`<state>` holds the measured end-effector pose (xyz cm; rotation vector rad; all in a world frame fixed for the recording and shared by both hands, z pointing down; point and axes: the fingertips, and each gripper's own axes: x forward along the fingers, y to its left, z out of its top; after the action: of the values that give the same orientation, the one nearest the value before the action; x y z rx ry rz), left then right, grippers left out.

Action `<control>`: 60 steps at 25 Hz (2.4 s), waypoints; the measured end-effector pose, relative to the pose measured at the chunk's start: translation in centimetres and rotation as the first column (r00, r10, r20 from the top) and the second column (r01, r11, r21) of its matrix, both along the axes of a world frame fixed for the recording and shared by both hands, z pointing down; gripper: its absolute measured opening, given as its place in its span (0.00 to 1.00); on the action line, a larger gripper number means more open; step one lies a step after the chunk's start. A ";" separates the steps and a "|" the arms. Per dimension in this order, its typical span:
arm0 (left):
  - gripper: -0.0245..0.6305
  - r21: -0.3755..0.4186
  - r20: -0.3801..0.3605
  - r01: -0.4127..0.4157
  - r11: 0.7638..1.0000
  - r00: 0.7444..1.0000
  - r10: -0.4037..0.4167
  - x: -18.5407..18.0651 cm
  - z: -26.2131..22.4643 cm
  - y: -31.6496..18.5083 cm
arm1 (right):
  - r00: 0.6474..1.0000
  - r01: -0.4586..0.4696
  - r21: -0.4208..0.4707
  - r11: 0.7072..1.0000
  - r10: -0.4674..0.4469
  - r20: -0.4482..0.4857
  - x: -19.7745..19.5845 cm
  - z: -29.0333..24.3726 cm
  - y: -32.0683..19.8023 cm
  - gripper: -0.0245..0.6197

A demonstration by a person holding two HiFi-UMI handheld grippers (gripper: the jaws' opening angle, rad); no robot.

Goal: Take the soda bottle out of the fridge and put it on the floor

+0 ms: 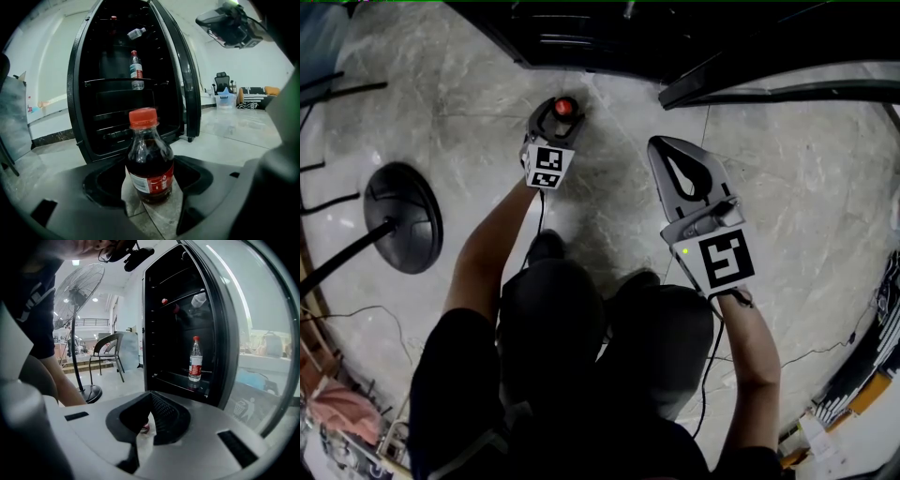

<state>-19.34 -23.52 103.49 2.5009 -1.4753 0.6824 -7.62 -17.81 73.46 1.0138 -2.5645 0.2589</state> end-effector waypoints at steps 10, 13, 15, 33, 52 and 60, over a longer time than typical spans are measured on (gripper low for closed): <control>0.52 0.054 -0.029 -0.039 0.998 0.999 0.041 -1.6 -4.3 2.0 | 1.000 0.018 -0.015 1.000 -0.018 0.009 0.0 0.3 0.3 0.07; 0.52 0.060 -0.032 -0.063 0.996 0.997 0.065 -2.2 -5.7 3.2 | 1.000 0.021 -0.019 1.000 -0.021 0.017 -0.1 0.4 0.5 0.07; 0.52 0.069 -0.042 -0.067 0.995 0.997 0.070 -2.7 -6.9 4.0 | 0.999 0.023 -0.018 1.000 -0.023 0.023 -0.1 0.3 0.5 0.07; 0.10 0.205 -0.125 -0.019 0.979 0.991 0.045 -5.4 -17.8 5.6 | 0.998 0.047 0.010 0.999 -0.047 0.047 -0.8 -0.2 0.5 0.07; 0.07 0.267 -0.152 0.044 0.963 0.988 -0.004 -5.3 -34.4 5.7 | 0.993 -0.053 0.071 0.996 0.045 0.110 0.2 -9.2 0.5 0.07; 0.07 0.280 -0.174 0.065 0.958 0.985 -0.016 -5.1 -47.8 6.9 | 0.986 -0.129 0.086 0.988 0.119 0.119 1.0 -20.6 2.0 0.07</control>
<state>-24.41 -16.63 55.71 2.6456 -1.6583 0.2541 -6.58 -15.83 52.87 1.2290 -2.6401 0.2383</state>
